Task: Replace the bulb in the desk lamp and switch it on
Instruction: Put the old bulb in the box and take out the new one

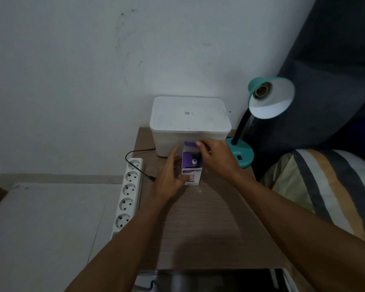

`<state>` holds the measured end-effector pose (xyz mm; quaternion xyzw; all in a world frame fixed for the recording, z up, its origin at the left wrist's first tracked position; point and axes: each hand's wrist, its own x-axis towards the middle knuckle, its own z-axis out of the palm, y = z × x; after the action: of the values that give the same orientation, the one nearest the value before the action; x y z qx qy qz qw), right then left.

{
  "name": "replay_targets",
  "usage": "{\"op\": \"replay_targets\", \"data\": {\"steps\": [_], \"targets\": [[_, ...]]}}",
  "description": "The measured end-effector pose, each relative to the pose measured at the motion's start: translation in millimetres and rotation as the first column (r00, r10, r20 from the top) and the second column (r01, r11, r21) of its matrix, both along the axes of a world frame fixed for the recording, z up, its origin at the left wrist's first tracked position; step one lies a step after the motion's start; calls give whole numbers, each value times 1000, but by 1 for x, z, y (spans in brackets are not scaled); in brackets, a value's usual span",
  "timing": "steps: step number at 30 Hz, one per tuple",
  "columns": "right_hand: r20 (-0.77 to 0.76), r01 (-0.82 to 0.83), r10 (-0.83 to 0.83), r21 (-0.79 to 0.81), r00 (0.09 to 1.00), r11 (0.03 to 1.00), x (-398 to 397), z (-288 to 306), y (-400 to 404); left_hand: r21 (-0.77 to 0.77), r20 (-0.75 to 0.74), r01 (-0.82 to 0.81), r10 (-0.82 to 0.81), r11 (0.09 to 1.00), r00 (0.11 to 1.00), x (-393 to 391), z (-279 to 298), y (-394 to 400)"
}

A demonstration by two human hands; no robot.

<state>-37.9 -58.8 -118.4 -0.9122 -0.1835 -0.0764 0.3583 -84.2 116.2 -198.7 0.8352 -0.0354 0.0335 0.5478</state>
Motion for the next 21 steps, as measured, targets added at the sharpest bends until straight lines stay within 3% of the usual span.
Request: {"op": "replay_targets", "data": {"steps": [4,8,10,14,21], "targets": [[-14,186,-186,141,982,972,3,3,5,53,50,30,-33,998,998,-3,3,-4],[104,256,-274,155,956,954,-4,-2,6,72,19,57,-59,996,998,2,7,-1],[110,220,-230,94,967,971,-10,-6,3,73,3,63,-64,995,998,2,8,0],[-46,76,-82,-130,996,989,-17,-14,-1,61,-11,62,-62,996,998,3,10,1],[-181,-59,13,-250,983,966,-6,2,4,71,-29,48,-46,996,998,5,9,0]]}}
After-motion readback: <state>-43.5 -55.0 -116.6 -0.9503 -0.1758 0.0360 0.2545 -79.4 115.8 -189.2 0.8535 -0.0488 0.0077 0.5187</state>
